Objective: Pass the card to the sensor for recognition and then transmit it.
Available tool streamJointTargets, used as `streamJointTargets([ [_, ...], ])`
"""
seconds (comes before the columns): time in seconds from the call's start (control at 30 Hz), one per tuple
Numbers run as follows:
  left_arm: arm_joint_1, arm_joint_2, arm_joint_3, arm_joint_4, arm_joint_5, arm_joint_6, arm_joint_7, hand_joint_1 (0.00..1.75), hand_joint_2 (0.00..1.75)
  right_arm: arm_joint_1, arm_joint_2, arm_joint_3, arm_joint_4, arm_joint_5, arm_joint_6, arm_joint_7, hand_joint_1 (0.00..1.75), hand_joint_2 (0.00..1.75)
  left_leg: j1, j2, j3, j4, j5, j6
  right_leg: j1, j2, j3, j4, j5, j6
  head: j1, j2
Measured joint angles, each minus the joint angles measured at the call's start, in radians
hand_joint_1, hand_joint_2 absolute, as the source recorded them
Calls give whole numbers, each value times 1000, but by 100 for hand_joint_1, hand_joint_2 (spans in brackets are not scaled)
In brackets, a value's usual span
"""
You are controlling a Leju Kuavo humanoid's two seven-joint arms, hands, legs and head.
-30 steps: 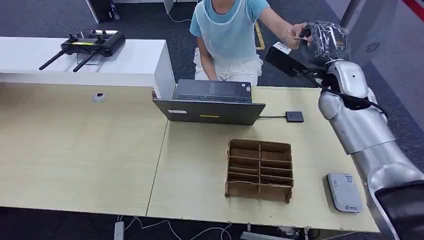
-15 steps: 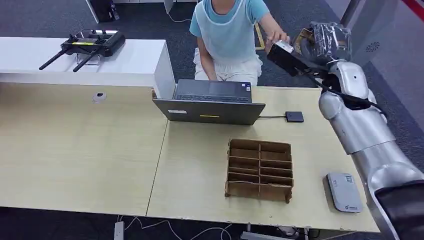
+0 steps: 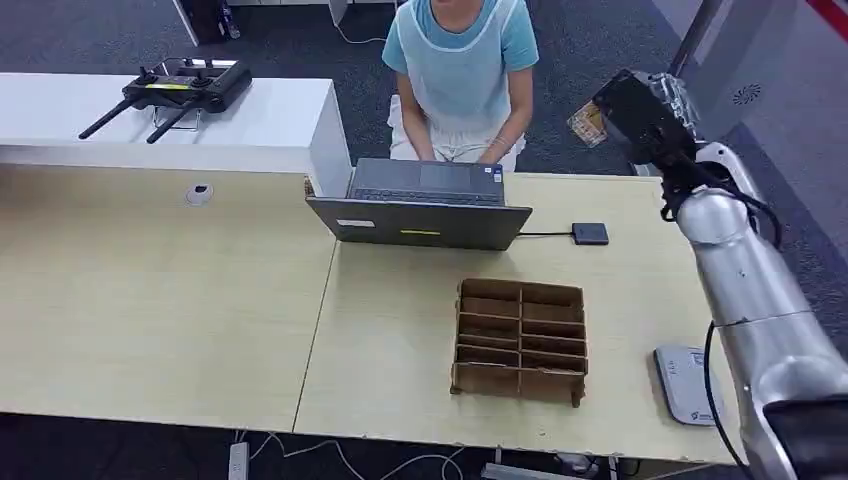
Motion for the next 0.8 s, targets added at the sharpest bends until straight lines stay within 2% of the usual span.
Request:
streamJointTargets([
  [0.13,11,0,0,0,21,3,0,0,0,110,-82,-82,-89,-230,114,-51,175,175,0,-4,-2,0,0,0,0,-3,0,-1,0,0,0,0],
  [0.23,13,0,0,0,41,6,0,0,0,209,-157,-151,-168,-391,172,-35,175,175,0,-5,-2,1,0,1,0,-4,0,-2,0,0,0,0],
  [0.37,19,-2,0,0,66,15,-1,0,0,330,-262,-244,-255,-523,210,-5,175,175,0,-6,-4,1,-1,1,0,-5,-1,-2,0,1,0,0],
  [0.53,23,-6,0,0,87,21,-1,0,0,543,-376,-396,-359,-625,231,-7,175,175,0,-8,-5,1,-1,2,0,-7,-1,-2,-1,1,0,0],
  [0.67,24,-8,0,0,95,24,-1,0,0,731,-419,-523,-434,-633,244,-7,175,175,0,-6,-5,0,-2,2,0,-7,-1,-2,-1,1,0,0],
  [0.8,24,-10,0,0,100,24,-2,0,0,882,-418,-617,-494,-704,340,-16,175,175,0,-6,-4,0,-2,2,0,-6,-2,-2,-1,1,0,0],
])
